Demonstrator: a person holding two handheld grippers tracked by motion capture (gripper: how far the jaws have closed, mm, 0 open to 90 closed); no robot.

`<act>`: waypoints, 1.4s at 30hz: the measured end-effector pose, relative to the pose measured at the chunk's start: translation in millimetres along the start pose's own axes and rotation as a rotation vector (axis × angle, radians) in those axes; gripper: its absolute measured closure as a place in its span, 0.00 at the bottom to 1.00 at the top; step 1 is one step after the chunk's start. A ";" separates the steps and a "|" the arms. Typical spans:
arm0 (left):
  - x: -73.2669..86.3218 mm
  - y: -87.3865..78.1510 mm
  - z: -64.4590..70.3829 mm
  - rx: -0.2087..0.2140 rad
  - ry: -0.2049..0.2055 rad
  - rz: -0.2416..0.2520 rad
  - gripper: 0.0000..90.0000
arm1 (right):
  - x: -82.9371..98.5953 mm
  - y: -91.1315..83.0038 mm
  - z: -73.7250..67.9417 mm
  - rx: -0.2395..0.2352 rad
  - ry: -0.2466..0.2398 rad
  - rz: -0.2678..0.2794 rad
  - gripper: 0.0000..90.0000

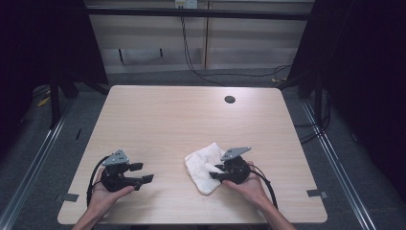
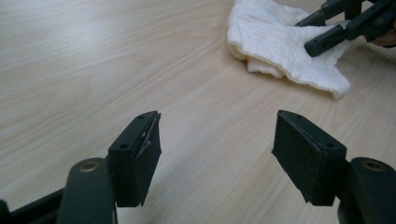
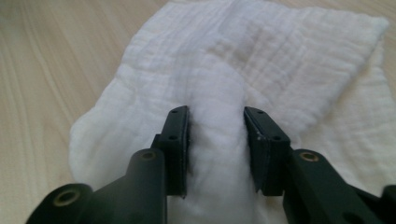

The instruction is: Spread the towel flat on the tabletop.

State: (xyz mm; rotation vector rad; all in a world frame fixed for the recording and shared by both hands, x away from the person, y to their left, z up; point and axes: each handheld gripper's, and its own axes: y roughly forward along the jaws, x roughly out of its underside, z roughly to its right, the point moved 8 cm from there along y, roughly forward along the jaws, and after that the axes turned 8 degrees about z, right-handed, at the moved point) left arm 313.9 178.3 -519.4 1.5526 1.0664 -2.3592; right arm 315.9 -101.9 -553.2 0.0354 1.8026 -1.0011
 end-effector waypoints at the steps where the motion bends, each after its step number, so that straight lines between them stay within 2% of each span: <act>1: 0.0 0.0 0.0 0.000 0.000 0.000 0.35 | 0.0 0.0 0.0 0.000 0.000 0.000 0.67; 2: 0.0 0.2 -0.5 0.000 0.001 0.000 0.35 | -2.8 1.0 -3.5 -0.001 -0.008 -0.003 0.60; 4: -0.2 -0.3 -0.3 -0.001 -0.001 0.002 0.35 | -5.7 -1.1 -2.4 -0.001 -0.004 0.014 0.52; 8: -0.8 -1.4 -0.1 -0.002 -0.001 0.009 0.36 | -14.4 -18.8 -4.4 0.009 0.002 0.067 0.45; 9: -0.8 -1.4 -0.1 -0.002 -0.001 0.009 0.36 | -14.4 -18.8 -4.4 0.009 0.002 0.067 0.45; 10: -0.8 -1.5 -0.4 0.001 -0.004 0.011 0.35 | -17.8 -28.0 -12.9 0.010 -0.016 0.084 0.47; 11: -0.8 -1.5 -0.4 0.001 -0.004 0.011 0.35 | -17.8 -28.0 -12.9 0.010 -0.016 0.084 0.47; 12: -0.1 -0.7 -0.3 0.000 -0.005 0.005 0.35 | -17.8 -31.6 -26.5 -0.028 -0.037 0.092 0.58; 13: -0.1 -0.7 -0.3 0.000 -0.005 0.005 0.35 | -17.8 -31.6 -26.5 -0.028 -0.037 0.092 0.58; 14: 0.3 -0.3 -0.3 0.000 -0.001 0.000 0.35 | -16.2 -30.3 -33.0 -0.047 -0.052 0.081 0.66; 16: 0.7 0.3 0.8 0.000 0.003 -0.003 0.35 | -9.7 -19.4 -48.4 -0.103 -0.079 0.043 0.74; 20: 0.8 0.0 -0.3 0.001 0.000 -0.001 0.35 | -4.3 -2.6 -62.6 -0.157 -0.120 0.000 0.73; 25: 1.4 -1.0 -0.5 0.002 0.006 -0.002 0.35 | -4.5 4.0 -66.2 -0.158 -0.135 -0.012 0.68; 28: 1.5 -1.7 -0.3 -0.002 0.010 -0.002 0.35 | 0.0 4.9 -72.3 -0.187 -0.172 -0.030 0.66; 31: 1.3 -2.2 -0.8 -0.004 0.008 -0.001 0.35 | 6.2 7.3 -75.0 -0.171 -0.214 -0.060 0.64; 33: 1.3 -1.9 -0.9 -0.005 0.009 -0.001 0.35 | 6.8 8.1 -75.1 -0.164 -0.228 -0.049 0.65; 34: 1.2 -1.5 -0.5 -0.003 0.006 0.000 0.35 | 6.8 8.2 -74.9 -0.157 -0.238 -0.045 0.67; 35: 1.2 -1.3 -0.3 -0.002 0.009 -0.001 0.35 | 6.6 8.1 -73.4 -0.135 -0.245 -0.043 0.79; 36: 1.2 -1.3 -0.3 -0.002 0.009 -0.001 0.35 | 6.1 8.2 -70.6 -0.123 -0.235 -0.040 0.87; 37: 1.2 -1.1 -0.2 -0.003 0.008 -0.001 0.35 | 6.1 8.2 -70.6 -0.123 -0.235 -0.040 0.87; 38: 0.1 -0.7 0.0 -0.003 0.008 0.002 0.35 | 3.9 8.3 -65.7 -0.119 -0.188 -0.032 0.96; 39: 0.1 -0.7 0.0 -0.003 0.008 0.002 0.35 | 3.9 8.3 -65.7 -0.119 -0.188 -0.032 0.96; 40: -1.8 1.0 0.7 0.001 0.002 0.010 0.35 | -4.1 5.3 -62.0 -0.132 -0.158 -0.003 0.97; 41: -1.8 1.0 0.7 0.001 0.002 0.010 0.35 | -4.1 5.3 -62.0 -0.132 -0.158 -0.003 0.97; 42: -2.5 3.1 1.5 0.005 0.009 0.005 0.35 | -20.4 -3.1 -59.4 -0.144 -0.129 0.049 0.97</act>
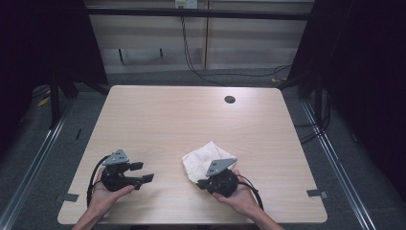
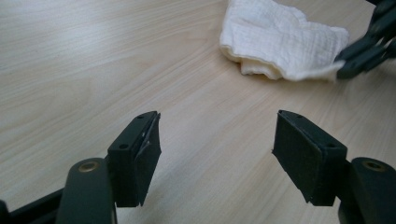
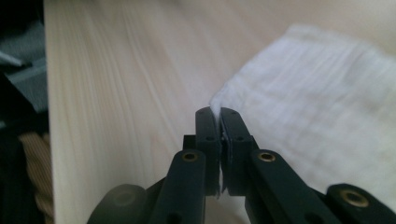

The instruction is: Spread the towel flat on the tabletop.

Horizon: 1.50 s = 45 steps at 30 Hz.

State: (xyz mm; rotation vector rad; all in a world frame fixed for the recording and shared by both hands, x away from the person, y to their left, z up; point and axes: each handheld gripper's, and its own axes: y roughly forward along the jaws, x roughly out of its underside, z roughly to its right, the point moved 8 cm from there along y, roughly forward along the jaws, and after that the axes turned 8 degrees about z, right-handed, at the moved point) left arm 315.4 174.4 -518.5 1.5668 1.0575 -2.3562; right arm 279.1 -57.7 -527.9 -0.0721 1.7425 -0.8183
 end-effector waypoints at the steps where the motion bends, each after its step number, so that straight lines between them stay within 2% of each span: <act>1: -0.1 1.2 0.6 0.002 0.004 -0.003 0.35 | -9.9 -4.5 2.8 0.007 0.008 0.026 0.97; 3: 0.2 2.8 1.7 0.006 0.008 -0.006 0.36 | -29.8 -12.8 8.7 0.026 0.009 0.074 0.97; 4: 0.1 4.0 4.8 0.014 0.023 -0.013 0.37 | -39.7 -16.7 11.5 0.029 0.011 0.102 0.97; 5: 0.1 4.0 4.8 0.014 0.023 -0.013 0.38 | -39.7 -16.7 11.5 0.029 0.011 0.102 0.97; 7: -1.3 4.6 8.6 0.021 0.028 -0.005 0.39 | -57.4 -23.2 16.1 0.043 0.008 0.137 0.97; 8: -1.8 4.3 9.7 0.026 0.033 -0.004 0.40 | -73.0 -29.2 20.7 0.056 0.002 0.164 0.97; 9: -2.4 4.3 10.5 0.028 0.033 -0.001 0.40 | -73.0 -29.2 20.7 0.056 0.002 0.164 0.97; 10: -3.1 4.5 10.6 0.026 0.038 0.000 0.40 | -86.9 -35.2 26.3 0.069 -0.002 0.187 0.97; 11: -3.1 4.5 10.6 0.026 0.038 0.000 0.41 | -86.9 -35.2 26.3 0.069 -0.002 0.187 0.97; 12: -3.6 4.8 11.1 0.024 0.033 0.003 0.41 | -99.5 -41.1 34.0 0.080 0.018 0.225 0.97; 14: -4.0 4.5 11.4 0.026 0.034 0.006 0.41 | -111.2 -47.8 40.4 0.100 0.021 0.257 0.97; 15: -4.0 4.5 11.4 0.026 0.034 0.006 0.41 | -111.2 -47.8 40.4 0.100 0.021 0.257 0.97; 16: -5.3 3.6 11.0 0.026 0.038 0.009 0.42 | -122.9 -55.0 44.6 0.114 0.020 0.288 0.97; 18: -7.7 3.2 11.1 0.026 0.035 0.018 0.42 | -135.1 -62.7 46.6 0.124 0.018 0.316 0.97; 19: -7.7 3.2 11.1 0.026 0.035 0.018 0.42 | -135.1 -62.7 46.6 0.124 0.018 0.316 0.97; 20: -10.7 3.7 11.3 0.026 0.037 0.029 0.42 | -147.7 -70.4 46.5 0.139 0.006 0.341 0.97; 21: -10.7 3.7 11.3 0.026 0.037 0.029 0.44 | -147.7 -70.4 46.5 0.139 0.006 0.341 0.97; 22: -13.1 4.8 12.1 0.025 0.035 0.036 0.45 | -158.5 -77.1 45.0 0.150 -0.011 0.359 0.97; 24: -24.3 10.2 19.7 0.045 0.061 0.046 0.47 | -165.4 -82.6 44.6 0.166 -0.028 0.368 0.97; 27: -33.3 15.6 27.2 0.069 0.082 0.058 0.51 | -169.5 -89.7 46.2 0.177 -0.030 0.388 0.97; 29: -45.2 28.2 35.0 0.088 0.100 0.067 0.51 | -173.7 -102.3 49.8 0.184 -0.027 0.412 0.97; 33: -54.2 40.5 40.4 0.095 0.109 0.074 0.52 | -176.6 -113.1 51.9 0.198 -0.030 0.420 0.97; 34: -56.7 46.6 43.1 0.098 0.121 0.069 0.57 | -175.2 -119.6 53.1 0.204 -0.027 0.427 0.97; 36: -57.5 49.2 43.2 0.096 0.124 0.068 0.59 | -172.3 -121.8 54.8 0.211 -0.027 0.422 0.97; 37: -57.7 51.8 42.6 0.093 0.123 0.067 0.59 | -168.0 -123.8 57.1 0.219 -0.022 0.419 0.97; 39: -55.2 60.1 36.1 0.091 0.079 0.045 0.63 | -148.3 -129.4 64.7 0.237 0.006 0.412 0.97; 40: -55.2 60.1 36.1 0.091 0.079 0.045 0.63 | -140.3 -131.0 66.8 0.237 0.017 0.409 0.97; 41: -54.2 63.0 34.9 0.092 0.066 0.036 0.63 | -140.3 -131.0 66.8 0.237 0.017 0.409 0.97; 42: -53.1 68.5 32.8 0.086 0.078 0.027 0.63 | -123.9 -133.2 71.5 0.246 0.042 0.400 0.97; 44: -52.2 74.2 31.4 0.093 0.089 0.017 0.63 | -109.6 -134.5 76.5 0.257 0.069 0.390 0.97; 45: -52.2 74.2 31.4 0.093 0.089 0.017 0.63 | -109.6 -134.5 76.5 0.257 0.069 0.390 0.97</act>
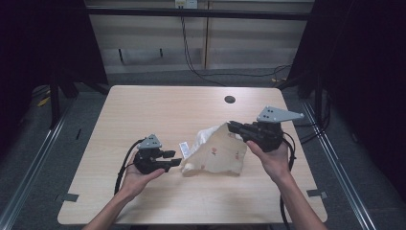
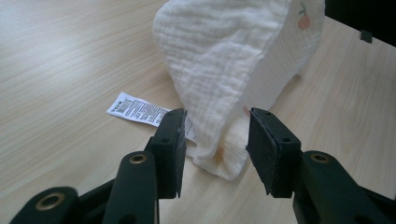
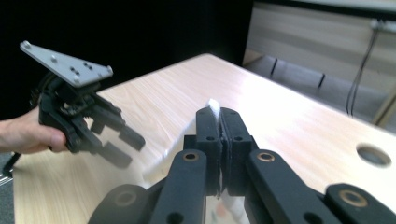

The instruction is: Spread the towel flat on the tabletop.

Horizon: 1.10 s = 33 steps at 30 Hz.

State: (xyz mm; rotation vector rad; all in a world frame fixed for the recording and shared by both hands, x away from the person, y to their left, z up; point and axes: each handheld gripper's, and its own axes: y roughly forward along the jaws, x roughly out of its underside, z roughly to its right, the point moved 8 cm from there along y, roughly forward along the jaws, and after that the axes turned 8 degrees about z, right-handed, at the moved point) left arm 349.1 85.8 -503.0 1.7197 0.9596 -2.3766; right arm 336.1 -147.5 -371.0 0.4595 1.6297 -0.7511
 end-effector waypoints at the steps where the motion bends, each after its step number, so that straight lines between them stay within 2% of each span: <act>1: 0.3 4.5 -3.3 0.000 0.002 -0.009 0.63 | 10.8 -6.0 7.9 0.039 -0.009 -0.023 0.97; 2: 0.3 4.5 -3.3 0.000 0.002 -0.009 0.63 | 14.6 -10.0 12.5 0.058 -0.002 -0.023 0.97; 3: -0.6 8.4 -4.8 0.012 -0.016 -0.004 0.63 | 17.4 -14.6 17.1 0.067 0.010 -0.021 0.97; 4: -0.6 8.4 -4.8 0.012 -0.016 -0.004 0.63 | 17.4 -14.6 17.1 0.067 0.010 -0.021 0.97; 6: -0.5 14.6 -4.9 0.023 -0.002 -0.017 0.61 | 21.7 -25.1 26.4 0.093 0.028 -0.014 0.97; 7: -0.1 23.0 -5.7 0.025 0.019 -0.032 0.59 | 26.5 -33.6 34.7 0.110 0.045 -0.015 0.97; 8: -0.1 23.0 -5.7 0.025 0.019 -0.032 0.59 | 29.3 -36.6 37.8 0.122 0.050 -0.017 0.97; 9: -0.8 30.4 -4.4 0.058 0.001 -0.021 0.58 | 32.2 -39.2 40.2 0.129 0.057 -0.019 0.97; 10: -0.8 30.4 -4.4 0.058 0.001 -0.021 0.58 | 32.2 -39.2 40.2 0.129 0.057 -0.019 0.97; 11: 1.3 38.7 -2.5 0.084 0.006 -0.040 0.58 | 36.9 -43.0 43.6 0.137 0.067 -0.016 0.97; 12: 1.3 38.7 -2.5 0.084 0.006 -0.040 0.58 | 36.9 -43.0 43.6 0.137 0.067 -0.016 0.97; 13: 2.3 49.7 -4.1 0.066 0.014 -0.064 0.58 | 41.4 -44.1 45.2 0.134 0.076 -0.018 0.97; 14: 2.3 49.7 -4.1 0.066 0.014 -0.064 0.59 | 41.4 -44.1 45.2 0.134 0.076 -0.018 0.97; 15: -2.1 56.8 -4.8 0.071 -0.008 -0.037 0.61 | 46.2 -43.6 45.2 0.129 0.087 -0.022 0.97; 17: -2.7 60.5 -5.0 0.067 -0.015 -0.042 0.61 | 48.9 -43.2 44.8 0.127 0.084 -0.028 0.97; 18: -2.2 63.9 -5.4 0.058 -0.001 -0.049 0.61 | 51.3 -42.7 44.3 0.123 0.079 -0.032 0.97; 19: 2.5 70.9 -5.1 0.049 0.022 -0.072 0.68 | 55.6 -41.8 43.6 0.120 0.084 -0.039 0.97; 20: 2.5 70.9 -5.1 0.049 0.022 -0.072 0.71 | 55.6 -41.8 43.6 0.120 0.084 -0.039 0.97; 21: 8.8 74.8 -3.3 0.053 0.041 -0.103 0.78 | 58.6 -40.8 43.2 0.117 0.091 -0.040 0.97; 22: 8.8 74.8 -3.3 0.053 0.041 -0.103 0.84 | 58.6 -40.8 43.2 0.117 0.091 -0.040 0.97; 23: 10.0 73.2 -1.9 0.039 0.073 -0.113 0.89 | 61.1 -40.3 42.8 0.115 0.093 -0.042 0.97; 27: 1.3 60.5 0.2 0.047 0.060 -0.082 0.93 | 64.7 -40.5 43.7 0.120 0.095 -0.049 0.97; 28: -2.0 54.2 0.5 0.040 0.070 -0.073 0.94 | 65.3 -40.4 45.5 0.126 0.095 -0.046 0.97; 29: -7.0 40.5 2.3 0.036 0.082 -0.053 0.94 | 65.3 -40.0 45.8 0.125 0.099 -0.045 0.97; 31: -8.8 24.0 5.9 0.044 0.090 -0.035 0.94 | 64.8 -39.3 46.0 0.122 0.102 -0.031 0.97; 32: -8.8 24.0 5.9 0.044 0.090 -0.035 0.94 | 65.6 -38.3 45.3 0.120 0.106 -0.031 0.97; 33: -7.5 15.6 7.3 0.036 0.102 -0.038 0.94 | 65.6 -38.3 45.3 0.120 0.106 -0.031 0.97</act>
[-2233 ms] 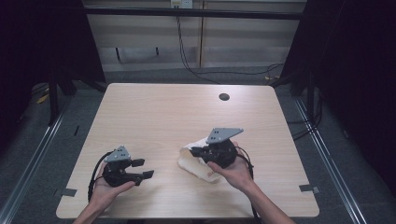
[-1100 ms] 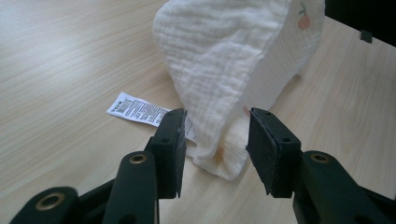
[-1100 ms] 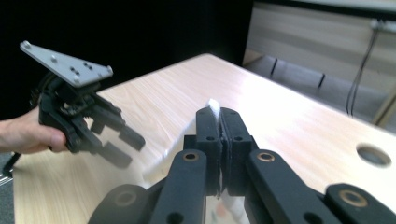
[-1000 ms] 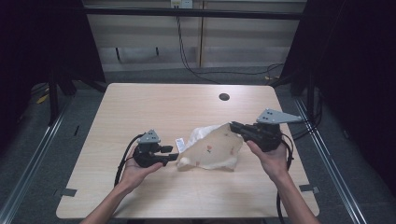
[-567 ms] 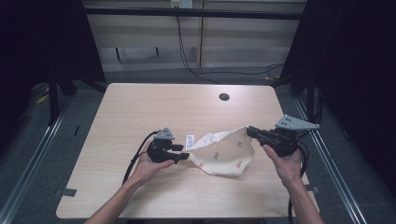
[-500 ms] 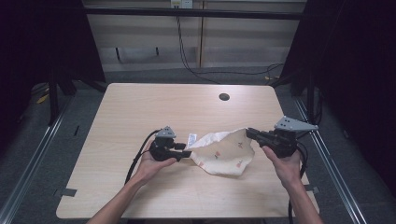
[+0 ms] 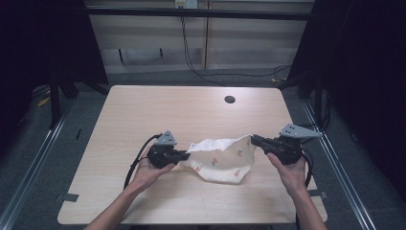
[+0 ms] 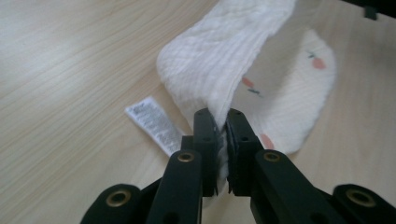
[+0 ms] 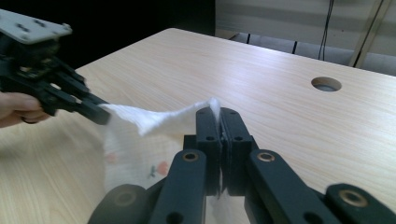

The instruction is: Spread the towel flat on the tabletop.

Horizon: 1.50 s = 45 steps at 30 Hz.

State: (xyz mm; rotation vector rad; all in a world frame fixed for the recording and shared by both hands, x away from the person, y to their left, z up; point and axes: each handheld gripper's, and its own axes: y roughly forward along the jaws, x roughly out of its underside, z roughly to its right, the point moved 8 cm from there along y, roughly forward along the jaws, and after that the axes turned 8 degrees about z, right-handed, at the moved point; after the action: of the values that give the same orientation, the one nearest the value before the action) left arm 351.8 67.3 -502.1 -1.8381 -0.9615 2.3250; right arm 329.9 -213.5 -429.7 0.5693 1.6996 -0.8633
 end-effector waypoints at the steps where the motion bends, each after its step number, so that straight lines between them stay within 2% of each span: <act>1: 6.1 -13.3 4.6 -0.012 0.004 -0.023 0.94 | 5.4 3.4 -1.5 -0.002 -0.007 -0.022 0.97; 3: 9.5 -18.5 8.3 -0.009 0.002 -0.027 0.94 | 9.0 5.2 -2.2 -0.005 -0.004 -0.032 0.97; 4: 16.6 -25.3 19.5 0.011 -0.007 -0.032 0.94 | 18.6 7.7 -2.9 -0.007 -0.008 -0.060 0.97; 5: 16.6 -25.3 19.5 0.011 -0.007 -0.032 0.94 | 18.6 7.7 -2.9 -0.007 -0.008 -0.060 0.97; 6: 24.7 -24.3 33.2 0.040 0.006 -0.059 0.94 | 29.0 8.8 -2.6 -0.005 -0.002 -0.087 0.97; 8: 31.4 -18.1 46.2 0.077 0.010 -0.079 0.93 | 39.0 7.9 -1.6 0.004 -0.003 -0.098 0.97; 9: 31.4 -18.1 46.2 0.077 0.010 -0.079 0.93 | 39.0 7.9 -1.6 0.004 -0.003 -0.098 0.97; 10: 39.4 -11.4 56.1 0.120 0.055 -0.116 0.91 | 48.2 5.2 -2.7 0.004 0.000 -0.088 0.97; 11: 39.4 -11.4 56.1 0.120 0.055 -0.116 0.87 | 48.2 5.2 -2.7 0.004 0.000 -0.088 0.97; 12: 42.5 -8.0 59.0 0.145 0.050 -0.137 0.87 | 53.3 4.6 -2.9 0.010 0.004 -0.104 0.97; 13: 44.2 -5.0 60.2 0.153 0.044 -0.141 0.77 | 61.4 3.8 -3.3 0.003 0.015 -0.122 0.97; 15: 44.2 -1.7 58.7 0.152 0.041 -0.137 0.71 | 64.7 4.3 -3.3 0.000 0.017 -0.131 0.97; 17: 37.6 -4.1 52.9 0.131 0.019 -0.103 0.68 | 69.0 5.1 -3.6 -0.001 0.020 -0.145 0.97; 19: 29.3 -10.2 46.1 0.132 -0.014 -0.056 0.63 | 68.2 6.2 -4.3 -0.005 0.016 -0.144 0.97; 20: 21.9 -17.7 38.7 0.139 -0.044 -0.004 0.63 | 66.7 7.0 -3.1 -0.006 0.022 -0.135 0.97; 21: 21.9 -17.7 38.7 0.139 -0.044 -0.004 0.63 | 66.7 7.0 -3.1 -0.006 0.022 -0.135 0.97; 22: 16.5 -24.7 29.9 0.128 -0.062 0.033 0.63 | 67.0 6.5 -0.5 0.001 0.027 -0.138 0.97; 23: 16.5 -24.7 29.9 0.128 -0.062 0.033 0.63 | 67.0 6.5 -0.5 0.001 0.027 -0.138 0.97; 24: 14.5 -29.1 20.3 0.106 -0.094 0.063 0.65 | 67.0 4.6 1.6 0.005 0.029 -0.134 0.97; 26: 16.7 -29.4 16.2 0.094 -0.097 0.058 0.67 | 67.0 3.5 2.2 0.007 0.032 -0.135 0.97; 27: 20.9 -29.0 14.4 0.093 -0.083 0.039 0.69 | 67.1 2.6 2.9 0.012 0.034 -0.136 0.97; 28: 30.4 -28.7 13.4 0.090 -0.049 -0.005 0.71 | 67.8 1.9 3.6 0.014 0.033 -0.138 0.97; 29: 30.4 -28.7 13.4 0.090 -0.049 -0.005 0.71 | 67.8 1.9 3.6 0.014 0.033 -0.138 0.97; 30: 39.3 -29.8 15.1 0.093 -0.026 -0.034 0.71 | 68.4 1.9 2.9 0.011 0.034 -0.142 0.97; 31: 39.3 -29.8 15.1 0.093 -0.026 -0.034 0.71 | 68.4 1.9 2.9 0.011 0.034 -0.142 0.97; 32: 46.8 -30.1 18.1 0.096 -0.018 -0.059 0.70 | 68.8 2.4 2.5 0.008 0.032 -0.145 0.97; 35: 50.6 -29.4 23.1 0.097 0.004 -0.077 0.71 | 69.7 2.5 3.2 0.011 0.034 -0.151 0.97; 36: 51.3 -31.5 29.7 0.107 0.021 -0.089 0.71 | 69.6 2.1 3.6 0.012 0.032 -0.151 0.97; 39: 52.3 -34.1 34.0 0.107 0.039 -0.091 0.71 | 68.6 0.0 5.0 0.017 0.031 -0.145 0.97; 40: 56.4 -31.0 36.4 0.097 0.062 -0.112 0.71 | 68.2 -1.3 6.3 0.020 0.035 -0.143 0.97; 41: 57.6 -29.6 40.0 0.112 0.061 -0.112 0.71 | 68.3 -1.3 7.3 0.023 0.036 -0.142 0.97; 42: 58.5 -29.7 42.8 0.120 0.079 -0.121 0.71 | 68.2 -1.1 8.0 0.024 0.037 -0.140 0.97; 45: 58.3 -28.8 48.1 0.125 0.095 -0.121 0.71 | 67.7 -1.9 7.9 0.024 0.034 -0.139 0.97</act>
State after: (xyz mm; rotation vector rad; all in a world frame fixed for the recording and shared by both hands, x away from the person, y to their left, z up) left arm 281.5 91.6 -533.9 -1.7719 -0.8686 2.1550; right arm 313.6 -224.4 -495.0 0.4887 1.7775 -0.9788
